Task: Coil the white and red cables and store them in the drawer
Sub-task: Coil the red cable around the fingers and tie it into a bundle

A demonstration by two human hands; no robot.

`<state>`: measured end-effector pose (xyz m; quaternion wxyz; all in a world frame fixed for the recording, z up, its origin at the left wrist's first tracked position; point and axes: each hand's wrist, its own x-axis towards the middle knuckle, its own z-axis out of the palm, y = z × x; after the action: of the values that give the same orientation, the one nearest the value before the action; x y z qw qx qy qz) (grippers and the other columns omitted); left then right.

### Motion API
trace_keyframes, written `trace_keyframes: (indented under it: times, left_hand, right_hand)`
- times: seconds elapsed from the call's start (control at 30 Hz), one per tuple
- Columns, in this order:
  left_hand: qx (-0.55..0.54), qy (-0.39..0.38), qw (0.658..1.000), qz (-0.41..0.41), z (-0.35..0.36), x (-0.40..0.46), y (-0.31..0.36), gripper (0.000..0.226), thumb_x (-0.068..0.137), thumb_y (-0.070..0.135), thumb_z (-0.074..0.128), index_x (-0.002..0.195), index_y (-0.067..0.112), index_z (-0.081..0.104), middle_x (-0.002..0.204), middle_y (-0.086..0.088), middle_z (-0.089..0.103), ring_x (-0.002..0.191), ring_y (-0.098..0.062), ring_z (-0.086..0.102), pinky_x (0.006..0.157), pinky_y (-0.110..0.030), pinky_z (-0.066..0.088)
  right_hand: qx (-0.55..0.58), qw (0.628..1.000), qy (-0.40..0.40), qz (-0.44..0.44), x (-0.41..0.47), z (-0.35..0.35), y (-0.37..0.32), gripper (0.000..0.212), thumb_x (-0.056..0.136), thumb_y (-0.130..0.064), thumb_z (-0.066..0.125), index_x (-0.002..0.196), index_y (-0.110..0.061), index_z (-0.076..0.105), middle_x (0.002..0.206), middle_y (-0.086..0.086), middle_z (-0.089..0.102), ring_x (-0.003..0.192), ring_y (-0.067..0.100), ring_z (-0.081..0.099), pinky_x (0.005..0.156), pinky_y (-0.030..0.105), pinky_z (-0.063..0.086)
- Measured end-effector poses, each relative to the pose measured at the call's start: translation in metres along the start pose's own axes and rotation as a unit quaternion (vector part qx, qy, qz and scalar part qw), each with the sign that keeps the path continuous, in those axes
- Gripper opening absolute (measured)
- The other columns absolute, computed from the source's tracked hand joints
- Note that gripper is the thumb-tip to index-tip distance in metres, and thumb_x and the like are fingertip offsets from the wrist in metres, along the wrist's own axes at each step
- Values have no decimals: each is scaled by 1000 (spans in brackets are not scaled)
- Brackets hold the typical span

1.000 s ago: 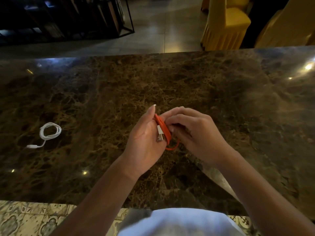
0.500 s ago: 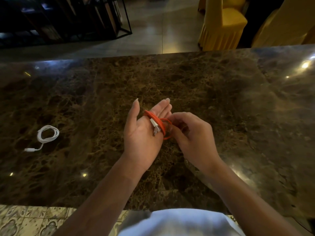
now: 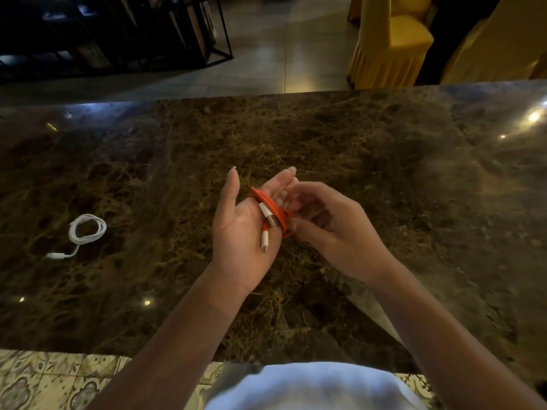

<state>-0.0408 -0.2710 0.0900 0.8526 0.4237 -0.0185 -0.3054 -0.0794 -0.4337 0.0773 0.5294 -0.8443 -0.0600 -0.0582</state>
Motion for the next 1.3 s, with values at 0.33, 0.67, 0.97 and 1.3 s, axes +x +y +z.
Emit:
trace_keyframes:
  times: [0.33,0.67,0.97,1.3]
  left_hand:
    - [256,30,964,61,-4,6,-9,117,71,101,33,162,28,35,169,11,33,153,-3,34,126,-33,22]
    - [518,-25,841,157,-20,6,-22,112,87,90,22,166,12,11,176,9,4,160,-3,9,131,-29,13]
    - [488,-34,866,104,-18,7,-24,116,78,96,29,167,27,-1,176,12,-1,159,-4,18,124,-15,21]
    - [449,-9,890,78,-21,10,-19,123,72,98,38,167,32,-4,176,12,3,158,-2,20,115,-4,25]
  right_hand:
    - [42,986,-128,94,-16,20,-13,23,102,-42,58,95,-23,69,77,-3,71,64,7,66,60,25,52]
    - [182,960,-151,150,-19,21,12,34,108,-17,51,90,11,61,60,4,55,50,11,47,54,26,39]
    - [321,915,-137,201,-23,37,7,55,103,-55,47,84,-7,65,68,9,61,55,21,52,49,30,41]
    - [409,861,-138,269,-19,40,1,45,108,-36,46,72,-11,55,56,3,42,46,16,34,46,28,29]
